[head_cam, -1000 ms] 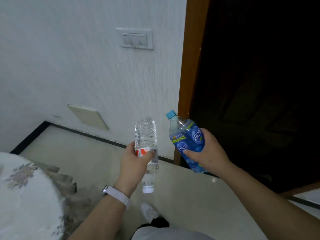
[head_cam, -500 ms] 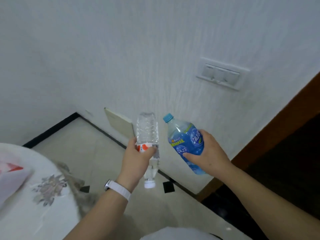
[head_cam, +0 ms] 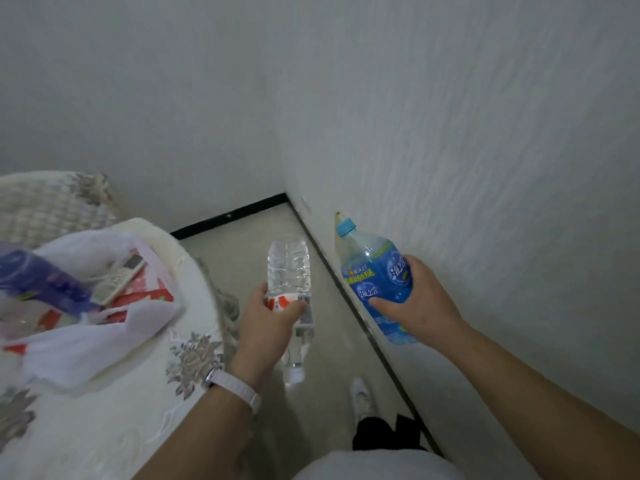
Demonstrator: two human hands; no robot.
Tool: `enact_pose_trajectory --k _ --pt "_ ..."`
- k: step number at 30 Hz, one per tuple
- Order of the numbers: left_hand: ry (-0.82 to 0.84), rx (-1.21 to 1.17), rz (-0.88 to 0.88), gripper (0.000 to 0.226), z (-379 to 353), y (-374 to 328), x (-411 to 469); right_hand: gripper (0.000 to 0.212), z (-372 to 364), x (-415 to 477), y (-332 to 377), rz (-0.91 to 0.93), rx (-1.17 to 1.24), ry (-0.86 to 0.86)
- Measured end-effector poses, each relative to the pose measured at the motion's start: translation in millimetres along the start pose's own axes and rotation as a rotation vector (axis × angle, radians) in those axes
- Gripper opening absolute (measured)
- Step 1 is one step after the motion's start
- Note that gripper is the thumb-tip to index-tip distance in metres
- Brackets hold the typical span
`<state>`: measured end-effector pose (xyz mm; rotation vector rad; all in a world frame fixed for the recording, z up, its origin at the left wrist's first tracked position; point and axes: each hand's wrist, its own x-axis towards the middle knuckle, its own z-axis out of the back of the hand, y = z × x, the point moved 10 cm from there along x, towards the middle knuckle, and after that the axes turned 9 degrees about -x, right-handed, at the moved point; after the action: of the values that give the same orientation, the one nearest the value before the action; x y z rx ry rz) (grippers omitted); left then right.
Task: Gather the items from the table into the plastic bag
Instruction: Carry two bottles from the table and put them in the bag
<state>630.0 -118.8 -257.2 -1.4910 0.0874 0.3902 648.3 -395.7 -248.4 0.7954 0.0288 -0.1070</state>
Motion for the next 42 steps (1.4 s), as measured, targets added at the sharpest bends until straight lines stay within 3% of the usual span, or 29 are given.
enact_pose_trajectory --k 3,6,11,19,24,28,38,42 --pt "-0.080 -0.002 0.012 0.062 1 -19 38 0.071 -14 63 18 0.074 0.028 0.060" --pt "-0.131 -0.007 -0.020 0.050 1 -48 71 0.077 -23 120 44 0.131 0.024 0.122" --pt "-0.319 -0.037 -0.055 0.050 32 -69 105 0.062 -59 193 98 0.297 0.071 0.251" --pt "-0.630 -0.164 -0.003 0.053 122 -54 129 0.064 -142 244 166 0.403 0.056 0.474" --pt "-0.742 -0.262 0.007 0.050 172 -34 163 0.067 -201 264 207 0.486 -0.056 0.567" --pt "-0.825 -0.375 -0.012 0.056 215 -22 199 0.050 -234 287 248 0.516 -0.100 0.636" --pt "-0.994 -0.464 -0.004 0.067 303 18 235 0.067 -324 323 338 0.638 -0.178 0.723" --pt "-1.048 -0.428 0.055 0.067 321 37 229 0.062 -359 314 357 0.711 -0.216 0.818"
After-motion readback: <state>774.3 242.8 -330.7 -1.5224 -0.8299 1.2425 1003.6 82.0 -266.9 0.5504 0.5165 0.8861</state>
